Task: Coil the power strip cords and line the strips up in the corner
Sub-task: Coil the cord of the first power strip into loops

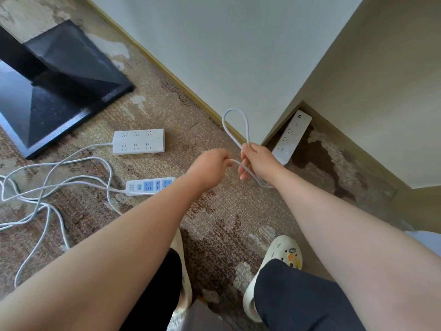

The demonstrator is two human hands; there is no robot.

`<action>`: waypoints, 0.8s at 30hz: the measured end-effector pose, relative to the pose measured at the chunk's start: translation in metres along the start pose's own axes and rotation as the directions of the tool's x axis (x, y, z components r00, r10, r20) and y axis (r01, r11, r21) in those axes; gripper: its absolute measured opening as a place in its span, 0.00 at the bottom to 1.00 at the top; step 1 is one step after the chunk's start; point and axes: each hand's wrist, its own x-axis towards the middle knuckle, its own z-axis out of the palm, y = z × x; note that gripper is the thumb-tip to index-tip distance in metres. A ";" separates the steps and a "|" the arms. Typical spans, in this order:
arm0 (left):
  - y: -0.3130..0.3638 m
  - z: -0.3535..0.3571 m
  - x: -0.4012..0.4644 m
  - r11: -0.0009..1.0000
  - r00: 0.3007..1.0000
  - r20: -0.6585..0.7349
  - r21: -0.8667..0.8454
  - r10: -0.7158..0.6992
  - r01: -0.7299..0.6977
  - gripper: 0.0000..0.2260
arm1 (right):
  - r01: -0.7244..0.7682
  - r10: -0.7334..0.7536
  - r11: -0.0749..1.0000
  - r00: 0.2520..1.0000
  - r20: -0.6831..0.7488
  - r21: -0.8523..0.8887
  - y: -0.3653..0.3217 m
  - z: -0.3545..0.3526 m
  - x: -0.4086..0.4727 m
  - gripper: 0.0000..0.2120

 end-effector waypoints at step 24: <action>-0.046 -0.036 -0.003 0.900 0.924 -0.168 -0.339 -0.345 0.274 0.14 | 0.132 -0.127 0.972 0.991 0.037 -0.196 -0.001 0.006 -0.001 0.22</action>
